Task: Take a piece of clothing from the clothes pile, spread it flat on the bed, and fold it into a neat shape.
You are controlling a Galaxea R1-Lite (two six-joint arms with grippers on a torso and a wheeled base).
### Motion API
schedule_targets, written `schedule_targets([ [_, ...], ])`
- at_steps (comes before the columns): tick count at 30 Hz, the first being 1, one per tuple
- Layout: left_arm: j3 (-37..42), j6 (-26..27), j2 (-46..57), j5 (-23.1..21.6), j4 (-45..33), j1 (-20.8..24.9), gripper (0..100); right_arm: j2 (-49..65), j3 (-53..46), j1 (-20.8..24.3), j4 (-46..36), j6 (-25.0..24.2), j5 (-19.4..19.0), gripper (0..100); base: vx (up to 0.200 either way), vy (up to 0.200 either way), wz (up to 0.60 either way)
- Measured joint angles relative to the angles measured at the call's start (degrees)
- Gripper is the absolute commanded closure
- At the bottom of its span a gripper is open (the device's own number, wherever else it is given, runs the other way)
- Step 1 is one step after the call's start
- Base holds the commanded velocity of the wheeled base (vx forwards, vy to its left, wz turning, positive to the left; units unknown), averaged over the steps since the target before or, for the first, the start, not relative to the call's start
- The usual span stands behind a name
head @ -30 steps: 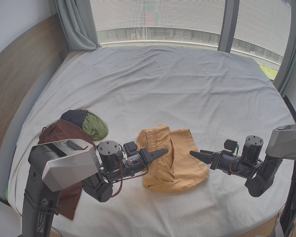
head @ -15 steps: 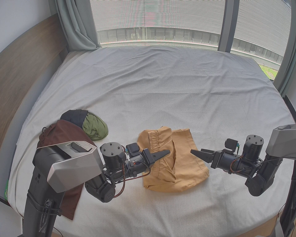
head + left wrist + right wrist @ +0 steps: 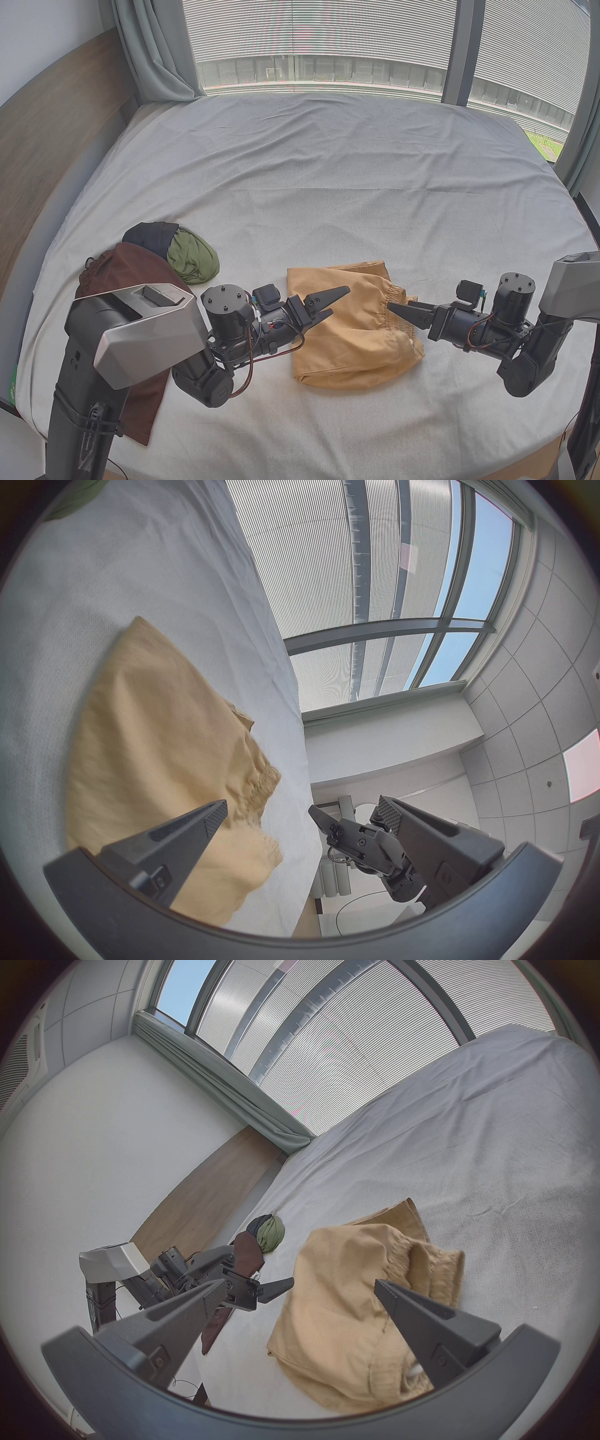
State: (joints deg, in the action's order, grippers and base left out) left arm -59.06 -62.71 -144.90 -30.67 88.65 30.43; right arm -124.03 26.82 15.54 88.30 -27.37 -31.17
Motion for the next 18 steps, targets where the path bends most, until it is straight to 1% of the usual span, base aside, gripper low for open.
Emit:
schedule_targets([
  [7,1.18,1.84,0.74,0.43,0.11,-1.3,0,-0.04,0.1,-0.2,0.0,0.02,-0.06,0,0.0,0.0,0.0],
  [18,5.86,5.53,4.29,0.05,0.11,-4.05,0,-1.3,0.1,0.6,0.0,-0.05,0.0,0,0.0,0.0,0.0],
])
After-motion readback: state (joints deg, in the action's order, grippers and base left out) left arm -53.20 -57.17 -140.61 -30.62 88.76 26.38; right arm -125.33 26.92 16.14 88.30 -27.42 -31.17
